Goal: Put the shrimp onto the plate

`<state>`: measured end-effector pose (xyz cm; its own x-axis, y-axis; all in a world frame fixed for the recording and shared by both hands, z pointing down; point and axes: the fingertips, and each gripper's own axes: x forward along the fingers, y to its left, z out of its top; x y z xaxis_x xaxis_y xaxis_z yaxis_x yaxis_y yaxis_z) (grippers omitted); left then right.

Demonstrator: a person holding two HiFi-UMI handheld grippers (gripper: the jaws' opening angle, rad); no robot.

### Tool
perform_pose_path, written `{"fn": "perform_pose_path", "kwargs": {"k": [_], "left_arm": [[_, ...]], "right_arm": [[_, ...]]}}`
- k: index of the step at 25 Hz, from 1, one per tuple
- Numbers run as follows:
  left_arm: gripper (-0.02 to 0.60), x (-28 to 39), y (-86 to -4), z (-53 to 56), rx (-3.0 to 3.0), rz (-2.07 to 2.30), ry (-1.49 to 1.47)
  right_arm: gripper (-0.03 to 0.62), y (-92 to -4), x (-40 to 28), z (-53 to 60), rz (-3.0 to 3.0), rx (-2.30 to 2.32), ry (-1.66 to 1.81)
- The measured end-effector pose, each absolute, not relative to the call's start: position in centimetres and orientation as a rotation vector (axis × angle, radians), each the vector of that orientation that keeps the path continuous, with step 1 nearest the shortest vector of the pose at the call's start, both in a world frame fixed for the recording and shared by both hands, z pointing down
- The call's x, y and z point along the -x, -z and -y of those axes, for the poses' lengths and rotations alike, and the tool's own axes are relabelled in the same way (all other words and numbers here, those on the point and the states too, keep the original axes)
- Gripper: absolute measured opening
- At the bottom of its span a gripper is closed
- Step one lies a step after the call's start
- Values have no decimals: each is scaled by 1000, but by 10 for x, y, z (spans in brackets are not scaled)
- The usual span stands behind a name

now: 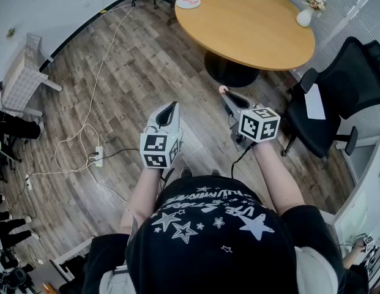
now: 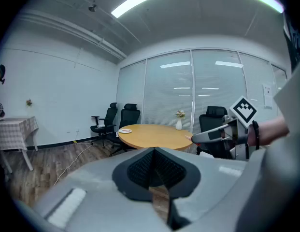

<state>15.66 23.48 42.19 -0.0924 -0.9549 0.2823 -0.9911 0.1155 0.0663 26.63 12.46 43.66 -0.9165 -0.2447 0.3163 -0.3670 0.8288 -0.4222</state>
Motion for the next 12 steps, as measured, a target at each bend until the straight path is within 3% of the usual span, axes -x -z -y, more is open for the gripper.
{"fn": "perform_pose_path", "kwargs": {"k": [12], "left_arm": [[2,-136,-418,-242,-1945,2118,-177]], "right_arm": [[55,-436,-251,-137,2752,-505,-701]]}}
